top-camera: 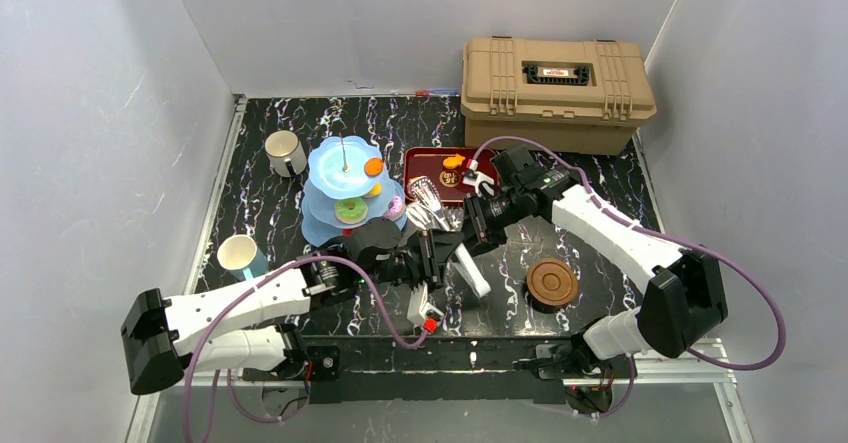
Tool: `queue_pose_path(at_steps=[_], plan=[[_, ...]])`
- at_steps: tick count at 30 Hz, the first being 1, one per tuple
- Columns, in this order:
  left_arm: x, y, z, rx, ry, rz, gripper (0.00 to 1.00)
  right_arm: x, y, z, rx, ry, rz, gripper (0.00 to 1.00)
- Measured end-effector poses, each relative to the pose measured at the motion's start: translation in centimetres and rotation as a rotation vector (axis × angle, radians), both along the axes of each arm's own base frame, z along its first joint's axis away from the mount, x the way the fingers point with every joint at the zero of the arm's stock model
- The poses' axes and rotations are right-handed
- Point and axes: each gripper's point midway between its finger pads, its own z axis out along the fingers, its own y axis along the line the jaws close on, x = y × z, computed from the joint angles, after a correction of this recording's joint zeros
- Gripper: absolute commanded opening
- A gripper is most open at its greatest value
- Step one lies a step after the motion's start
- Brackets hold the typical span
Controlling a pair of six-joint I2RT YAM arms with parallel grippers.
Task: Serve the afternoon tea
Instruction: Pick up the clamp from the center of the board.
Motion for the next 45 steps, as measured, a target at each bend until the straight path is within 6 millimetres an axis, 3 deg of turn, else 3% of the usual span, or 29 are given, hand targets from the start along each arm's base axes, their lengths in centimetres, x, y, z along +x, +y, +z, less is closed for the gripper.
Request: queue_pose_path(at_steps=[2,3,4,5,6,7,11,16,23,26,31,37,45], plan=[[0.1,0.0,1.1,-0.034,-0.008,0.004,0.00,0.2,0.6,1.2,0.038,-0.018,0.009,0.22],[0.1,0.0,1.8,-0.053,-0.009,0.008,0.00,0.4,0.7,1.7,0.051,-0.033,0.012,0.29],[0.1,0.0,2.5,-0.074,-0.006,0.014,0.00,0.7,0.9,2.3,0.066,-0.054,0.015,0.48],[0.2,0.0,3.1,-0.091,0.000,0.020,0.00,0.9,0.9,3.0,0.081,-0.079,0.018,0.84],[0.3,0.1,3.9,-0.115,0.014,0.029,0.00,1.2,0.9,3.6,0.094,-0.110,0.020,0.97],[0.3,0.1,5.0,-0.147,0.029,0.037,0.00,1.6,0.7,4.0,0.102,-0.147,0.017,0.98],[-0.3,0.8,9.5,-0.290,0.119,0.051,0.00,3.7,-0.3,5.8,0.144,-0.277,-0.028,0.98],[-1.8,1.6,11.6,-0.371,0.189,0.010,0.00,5.2,0.1,8.6,0.233,-0.413,-0.053,0.98],[-3.8,2.2,15.2,-0.460,0.193,-0.079,0.00,7.0,1.6,8.0,0.310,-0.321,-0.138,0.98],[-4.0,1.9,15.5,-0.467,0.204,-0.094,0.00,7.2,2.1,8.1,0.345,-0.272,-0.175,0.99],[-4.2,1.7,15.5,-0.466,0.213,-0.109,0.00,7.7,2.6,9.8,0.402,-0.276,-0.202,0.98],[-4.8,1.7,15.6,-0.473,0.235,-0.136,0.00,8.1,2.4,9.5,0.379,-0.301,-0.221,0.74],[-4.9,1.6,14.5,-0.452,0.257,-0.139,0.00,9.1,2.6,11.2,0.412,-0.322,-0.249,0.84]])
